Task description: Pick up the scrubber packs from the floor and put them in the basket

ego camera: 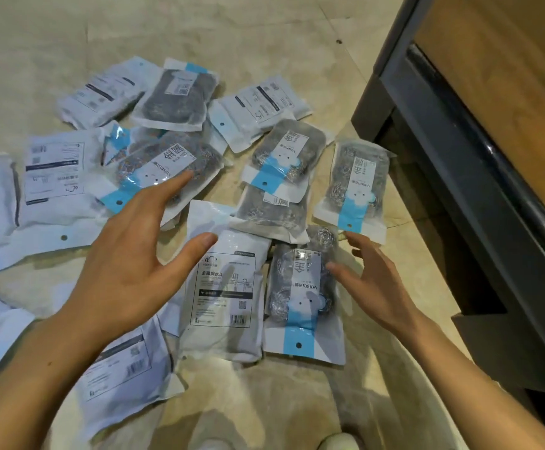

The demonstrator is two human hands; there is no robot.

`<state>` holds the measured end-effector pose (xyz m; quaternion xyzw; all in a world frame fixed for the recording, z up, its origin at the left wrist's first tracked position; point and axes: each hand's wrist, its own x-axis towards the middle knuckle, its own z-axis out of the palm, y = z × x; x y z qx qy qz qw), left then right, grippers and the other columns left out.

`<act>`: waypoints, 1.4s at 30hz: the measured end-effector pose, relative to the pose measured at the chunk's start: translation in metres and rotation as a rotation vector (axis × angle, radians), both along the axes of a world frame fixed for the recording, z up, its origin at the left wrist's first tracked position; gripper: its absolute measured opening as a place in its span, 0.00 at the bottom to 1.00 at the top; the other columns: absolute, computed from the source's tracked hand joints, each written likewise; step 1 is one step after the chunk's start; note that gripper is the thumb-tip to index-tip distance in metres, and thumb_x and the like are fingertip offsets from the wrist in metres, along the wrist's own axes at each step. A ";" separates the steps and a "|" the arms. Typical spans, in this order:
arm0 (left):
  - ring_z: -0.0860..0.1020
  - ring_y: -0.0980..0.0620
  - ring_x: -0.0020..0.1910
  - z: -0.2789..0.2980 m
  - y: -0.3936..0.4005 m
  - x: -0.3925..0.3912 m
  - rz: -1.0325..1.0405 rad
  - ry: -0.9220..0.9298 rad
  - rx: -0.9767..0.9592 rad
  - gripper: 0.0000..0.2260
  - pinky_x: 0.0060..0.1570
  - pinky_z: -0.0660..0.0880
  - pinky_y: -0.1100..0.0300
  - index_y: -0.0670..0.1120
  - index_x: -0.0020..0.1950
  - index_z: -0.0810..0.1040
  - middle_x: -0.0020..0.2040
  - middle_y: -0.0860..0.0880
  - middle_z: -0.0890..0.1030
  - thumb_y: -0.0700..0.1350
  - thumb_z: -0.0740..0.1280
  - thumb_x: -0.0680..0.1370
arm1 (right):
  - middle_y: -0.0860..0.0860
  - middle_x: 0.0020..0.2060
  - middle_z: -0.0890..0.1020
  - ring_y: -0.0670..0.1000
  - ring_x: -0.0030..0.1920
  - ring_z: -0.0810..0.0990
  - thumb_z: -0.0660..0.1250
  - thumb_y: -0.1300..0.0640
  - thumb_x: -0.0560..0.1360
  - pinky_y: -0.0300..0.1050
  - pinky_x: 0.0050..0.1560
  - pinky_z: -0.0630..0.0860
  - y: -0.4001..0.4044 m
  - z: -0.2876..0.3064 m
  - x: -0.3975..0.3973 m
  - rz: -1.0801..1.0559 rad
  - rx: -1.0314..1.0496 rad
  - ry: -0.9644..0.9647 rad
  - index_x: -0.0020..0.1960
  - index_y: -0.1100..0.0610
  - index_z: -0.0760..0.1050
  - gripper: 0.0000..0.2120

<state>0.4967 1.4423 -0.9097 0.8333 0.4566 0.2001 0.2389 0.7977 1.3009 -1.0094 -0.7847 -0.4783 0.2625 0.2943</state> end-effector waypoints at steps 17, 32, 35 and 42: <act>0.72 0.49 0.70 0.000 0.004 -0.014 0.039 0.040 0.011 0.34 0.63 0.68 0.51 0.55 0.80 0.62 0.73 0.49 0.73 0.68 0.59 0.77 | 0.54 0.81 0.63 0.58 0.80 0.61 0.71 0.50 0.76 0.60 0.81 0.55 0.118 -0.018 -0.012 1.423 -0.329 -1.055 0.83 0.50 0.53 0.41; 0.70 0.51 0.68 -0.001 0.001 0.004 -0.013 0.056 0.037 0.34 0.60 0.67 0.53 0.55 0.80 0.62 0.73 0.49 0.73 0.68 0.59 0.77 | 0.51 0.52 0.82 0.53 0.48 0.78 0.79 0.43 0.69 0.49 0.49 0.73 0.101 0.001 -0.028 1.323 -0.557 -1.000 0.69 0.50 0.70 0.34; 0.71 0.49 0.69 0.005 -0.003 0.012 -0.020 0.046 0.037 0.34 0.63 0.69 0.49 0.56 0.80 0.62 0.74 0.50 0.73 0.68 0.59 0.76 | 0.50 0.51 0.83 0.54 0.47 0.79 0.79 0.39 0.67 0.49 0.47 0.75 0.089 0.023 -0.024 1.262 -0.597 -0.988 0.62 0.50 0.75 0.29; 0.73 0.48 0.69 0.020 -0.001 0.020 -0.034 -0.006 0.058 0.34 0.62 0.71 0.46 0.57 0.80 0.62 0.74 0.51 0.73 0.69 0.58 0.76 | 0.43 0.50 0.83 0.49 0.50 0.81 0.78 0.30 0.61 0.55 0.53 0.80 0.059 0.108 0.029 0.569 -0.507 -0.325 0.56 0.45 0.75 0.31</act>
